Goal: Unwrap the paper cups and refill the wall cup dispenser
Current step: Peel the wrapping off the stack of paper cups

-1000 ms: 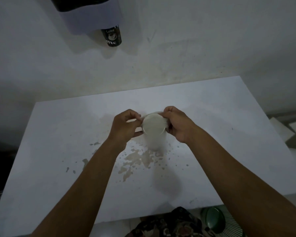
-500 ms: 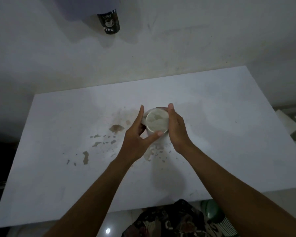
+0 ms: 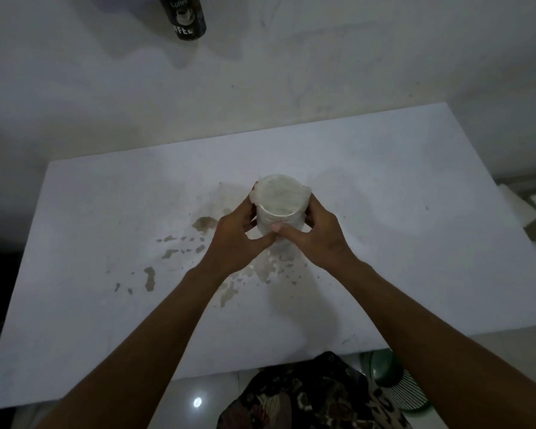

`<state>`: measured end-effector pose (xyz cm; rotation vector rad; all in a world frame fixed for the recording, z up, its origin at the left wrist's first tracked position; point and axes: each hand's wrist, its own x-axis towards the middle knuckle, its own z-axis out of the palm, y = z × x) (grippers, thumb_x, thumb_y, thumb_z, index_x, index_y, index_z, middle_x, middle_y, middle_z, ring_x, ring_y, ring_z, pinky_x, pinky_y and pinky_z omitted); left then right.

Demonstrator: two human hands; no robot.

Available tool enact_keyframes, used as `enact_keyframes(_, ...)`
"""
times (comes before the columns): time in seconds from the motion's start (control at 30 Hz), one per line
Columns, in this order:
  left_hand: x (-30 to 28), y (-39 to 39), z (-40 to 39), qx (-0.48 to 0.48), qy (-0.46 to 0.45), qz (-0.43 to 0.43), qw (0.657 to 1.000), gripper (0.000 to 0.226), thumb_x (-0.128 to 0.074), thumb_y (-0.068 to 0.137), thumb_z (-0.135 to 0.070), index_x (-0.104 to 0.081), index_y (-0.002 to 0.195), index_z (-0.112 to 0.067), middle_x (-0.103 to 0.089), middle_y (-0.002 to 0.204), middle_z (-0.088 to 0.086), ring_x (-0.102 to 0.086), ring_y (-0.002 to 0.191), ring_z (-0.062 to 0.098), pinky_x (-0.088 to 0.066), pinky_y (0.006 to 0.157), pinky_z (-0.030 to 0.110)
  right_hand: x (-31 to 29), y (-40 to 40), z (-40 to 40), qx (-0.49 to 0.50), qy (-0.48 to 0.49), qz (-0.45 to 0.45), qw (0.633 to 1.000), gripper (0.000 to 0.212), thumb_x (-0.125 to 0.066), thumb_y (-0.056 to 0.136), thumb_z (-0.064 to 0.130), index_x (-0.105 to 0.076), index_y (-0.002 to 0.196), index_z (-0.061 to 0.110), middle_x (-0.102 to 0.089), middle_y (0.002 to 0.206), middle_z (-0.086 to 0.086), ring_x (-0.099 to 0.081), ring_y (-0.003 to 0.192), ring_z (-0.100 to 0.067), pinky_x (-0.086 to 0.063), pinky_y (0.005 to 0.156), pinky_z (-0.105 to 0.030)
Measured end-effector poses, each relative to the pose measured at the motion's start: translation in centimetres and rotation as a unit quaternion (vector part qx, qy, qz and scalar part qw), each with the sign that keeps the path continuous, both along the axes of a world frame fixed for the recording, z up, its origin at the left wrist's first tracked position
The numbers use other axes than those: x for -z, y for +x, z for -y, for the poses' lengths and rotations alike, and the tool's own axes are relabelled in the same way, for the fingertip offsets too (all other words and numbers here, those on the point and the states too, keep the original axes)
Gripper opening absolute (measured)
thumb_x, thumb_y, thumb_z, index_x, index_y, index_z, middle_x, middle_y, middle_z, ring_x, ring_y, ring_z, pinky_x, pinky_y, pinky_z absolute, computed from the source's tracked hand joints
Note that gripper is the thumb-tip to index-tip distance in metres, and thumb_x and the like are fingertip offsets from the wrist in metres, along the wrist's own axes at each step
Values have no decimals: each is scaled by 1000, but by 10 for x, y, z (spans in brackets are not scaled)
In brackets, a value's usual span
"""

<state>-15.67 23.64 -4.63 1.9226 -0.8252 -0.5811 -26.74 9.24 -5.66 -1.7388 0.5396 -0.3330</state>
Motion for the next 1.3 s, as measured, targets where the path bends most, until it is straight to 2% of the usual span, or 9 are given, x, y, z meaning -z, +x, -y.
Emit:
enact_keyframes(0.1, -23, 7, -3, -46, -48, -135, 989, 61, -63, 94, -9, -39, 149, -23, -48, 148, -2, -51, 132, 14, -47, 106, 34, 8, 0, 0, -28, -45, -13, 999, 71, -78, 76, 49, -49, 137, 29, -63, 121, 19, -60, 112, 0, -53, 95, -23)
enact_keyframes(0.2, -61, 10, 12, -141, -52, -290, 945, 47, -55, 89, -61, -60, 127, -35, -60, 134, -6, -58, 121, 14, -53, 97, 42, 15, 4, -9, 34, -210, 25, 977, 72, -64, 84, 57, -53, 138, 11, -63, 134, -3, -56, 121, -11, -45, 102, -23)
enact_keyframes(0.27, -71, 7, 23, -166, -3, -274, 947, 55, -56, 85, -67, -63, 126, -31, -62, 128, -6, -60, 110, 10, -56, 90, 39, 23, 10, -18, 86, -371, 52, 923, 73, -55, 90, 63, -60, 130, 3, -64, 134, -10, -61, 119, -20, -48, 99, -30)
enact_keyframes(0.37, -67, 0, 27, -186, 1, -183, 965, 43, -58, 97, -33, -52, 140, -30, -56, 137, -3, -58, 113, 13, -55, 96, 40, 28, 16, -23, 102, -434, 6, 895, 69, -53, 91, 65, -63, 125, 5, -64, 134, -8, -64, 113, -23, -49, 90, -38)
enact_keyframes(0.6, -44, -12, 10, -159, -70, -177, 969, 54, -52, 101, -31, -34, 152, -29, -43, 151, -13, -47, 133, 7, -46, 108, 39, 2, 7, -5, 14, -108, 24, 994, 58, -35, 96, 60, -47, 144, 28, -52, 144, 10, -47, 131, -6, -43, 111, -38)
enact_keyframes(0.7, -40, -19, 15, -219, -103, -150, 959, 48, -65, 94, -35, -54, 140, -30, -61, 132, -20, -59, 121, 2, -50, 103, 42, -26, 18, -10, 144, -48, -46, 987, 61, -39, 89, 74, -69, 115, 29, -61, 125, 9, -58, 116, -12, -51, 94, -30)
enact_keyframes(0.83, -43, -26, 24, -268, -123, -168, 941, 36, -74, 87, -23, -69, 123, -29, -72, 114, -15, -68, 105, 5, -57, 92, 39, -46, 28, -11, 199, 55, -74, 976, 39, -54, 94, 52, -73, 90, 18, -70, 90, 2, -66, 86, -13, -55, 71, -24)
enact_keyframes(0.93, -45, -24, 26, -324, -140, -222, 909, 26, -76, 85, -25, -75, 111, -25, -75, 97, -10, -71, 94, 8, -60, 86, 39, -41, 27, -19, 195, 66, -34, 978, 33, -51, 96, 47, -74, 100, 23, -73, 95, 0, -69, 93, -17, -61, 83, -44)
enact_keyframes(1.3, -43, -14, 13, -307, -190, -311, 879, 29, -70, 89, -14, -71, 118, -8, -74, 113, 0, -69, 107, 12, -57, 93, 39, -30, 9, -30, 161, 171, 51, 971, 39, -60, 98, 11, -60, 136, 17, -67, 128, 3, -62, 120, -14, -53, 101, -42)
